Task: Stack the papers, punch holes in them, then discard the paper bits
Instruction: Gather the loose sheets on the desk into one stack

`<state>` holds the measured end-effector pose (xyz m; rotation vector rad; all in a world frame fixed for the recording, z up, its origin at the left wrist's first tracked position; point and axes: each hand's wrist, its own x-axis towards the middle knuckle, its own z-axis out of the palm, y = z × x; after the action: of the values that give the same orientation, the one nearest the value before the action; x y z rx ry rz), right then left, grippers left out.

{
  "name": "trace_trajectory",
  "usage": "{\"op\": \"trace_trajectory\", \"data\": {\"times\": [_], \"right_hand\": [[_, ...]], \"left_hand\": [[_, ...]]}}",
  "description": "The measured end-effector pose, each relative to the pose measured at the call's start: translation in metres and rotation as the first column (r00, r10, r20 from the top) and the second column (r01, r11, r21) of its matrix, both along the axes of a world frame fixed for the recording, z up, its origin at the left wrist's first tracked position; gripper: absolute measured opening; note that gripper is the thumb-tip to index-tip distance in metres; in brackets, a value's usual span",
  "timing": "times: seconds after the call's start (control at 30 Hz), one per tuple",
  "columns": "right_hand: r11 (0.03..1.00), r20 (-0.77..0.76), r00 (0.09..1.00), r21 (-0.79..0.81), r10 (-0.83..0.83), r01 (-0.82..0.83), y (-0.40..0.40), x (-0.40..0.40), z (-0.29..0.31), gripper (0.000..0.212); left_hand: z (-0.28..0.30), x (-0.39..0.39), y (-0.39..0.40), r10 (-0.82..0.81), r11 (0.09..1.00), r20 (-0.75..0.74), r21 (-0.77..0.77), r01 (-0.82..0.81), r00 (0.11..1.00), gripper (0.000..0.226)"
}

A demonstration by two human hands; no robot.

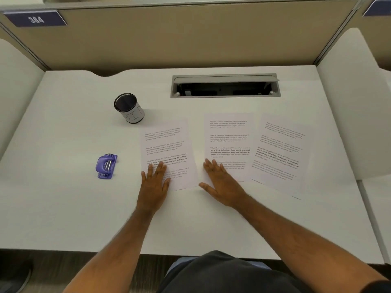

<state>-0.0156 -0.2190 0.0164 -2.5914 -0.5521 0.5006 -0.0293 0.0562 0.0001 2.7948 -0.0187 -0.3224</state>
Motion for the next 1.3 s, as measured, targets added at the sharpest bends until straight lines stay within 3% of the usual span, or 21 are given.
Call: {"op": "trace_trajectory", "data": {"times": [0.13,0.23,0.3,0.47,0.8,0.93,1.1,1.3], "right_hand": [[0.992,0.021,0.993,-0.055,0.113,-0.111,0.030,0.011,0.004,0.078],[0.983,-0.011,0.985,-0.063,0.172,-0.172,0.046,0.017,0.005,0.078],[0.978,-0.049,0.981,-0.077,0.189,-0.192,0.052,0.019,0.005,0.077],[0.977,-0.087,0.979,-0.093,0.185,-0.193,0.061,0.019,0.002,0.075],[0.974,-0.064,0.980,-0.116,0.187,-0.193,0.064,0.017,0.003,0.069],[0.973,-0.060,0.981,-0.126,0.187,-0.193,0.065,0.017,0.002,0.068],[0.976,-0.049,0.983,-0.121,0.178,-0.183,0.065,0.017,-0.001,0.067],[0.988,-0.045,0.989,-0.061,0.142,-0.145,0.062,0.016,-0.008,0.063]], "left_hand": [[0.003,0.002,0.001,0.238,0.968,0.060,-0.096,-0.232,0.969,0.064],[0.007,0.009,0.001,0.495,0.865,0.034,-0.112,-0.489,0.868,0.083],[0.010,0.016,0.002,0.583,0.808,0.001,-0.105,-0.580,0.812,0.094],[0.014,0.029,0.003,0.586,0.808,-0.033,-0.053,-0.587,0.810,0.108],[0.019,0.046,0.004,0.569,0.799,-0.133,-0.146,-0.584,0.812,0.099],[0.019,0.056,0.002,0.604,0.696,-0.249,-0.298,-0.653,0.757,0.087],[0.031,0.069,-0.005,0.597,0.417,-0.419,-0.566,-0.711,0.684,0.069],[0.037,0.073,0.006,0.623,0.452,-0.307,-0.610,-0.651,0.719,0.049]]}}
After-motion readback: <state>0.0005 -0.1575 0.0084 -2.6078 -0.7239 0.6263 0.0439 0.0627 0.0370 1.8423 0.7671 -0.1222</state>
